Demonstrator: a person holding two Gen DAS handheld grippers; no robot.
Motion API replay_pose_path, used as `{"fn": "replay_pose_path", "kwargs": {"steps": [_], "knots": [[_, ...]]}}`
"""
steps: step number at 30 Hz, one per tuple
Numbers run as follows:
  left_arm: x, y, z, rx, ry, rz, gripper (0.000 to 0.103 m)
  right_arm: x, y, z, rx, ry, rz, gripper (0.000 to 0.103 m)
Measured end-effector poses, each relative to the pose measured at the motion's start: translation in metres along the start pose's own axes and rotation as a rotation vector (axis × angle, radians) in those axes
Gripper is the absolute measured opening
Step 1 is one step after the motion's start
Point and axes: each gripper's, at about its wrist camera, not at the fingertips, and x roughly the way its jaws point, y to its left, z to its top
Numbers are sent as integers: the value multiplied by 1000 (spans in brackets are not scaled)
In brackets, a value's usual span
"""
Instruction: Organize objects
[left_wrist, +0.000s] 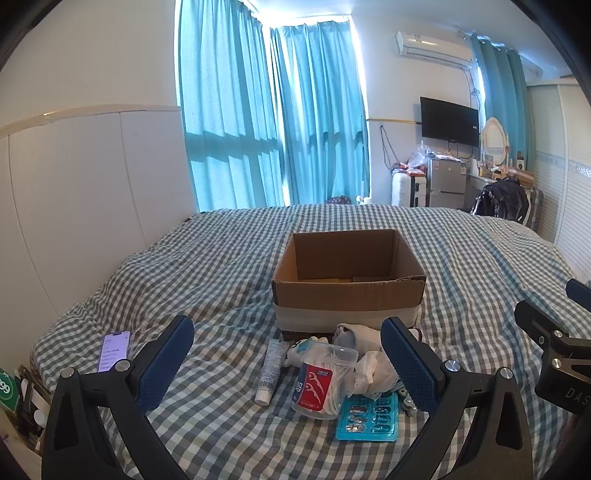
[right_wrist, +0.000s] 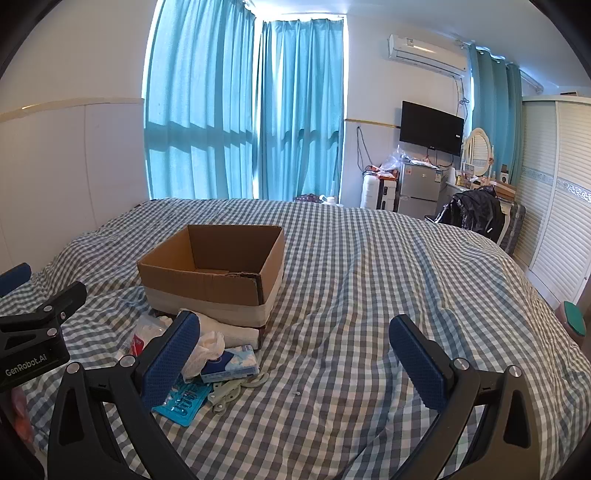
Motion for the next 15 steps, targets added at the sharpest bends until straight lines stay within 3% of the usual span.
{"fn": "replay_pose_path", "kwargs": {"steps": [15], "knots": [[-4, 6, 0, -14, -13, 11, 103, 0, 4, 0, -12, 4, 11, 103]]}}
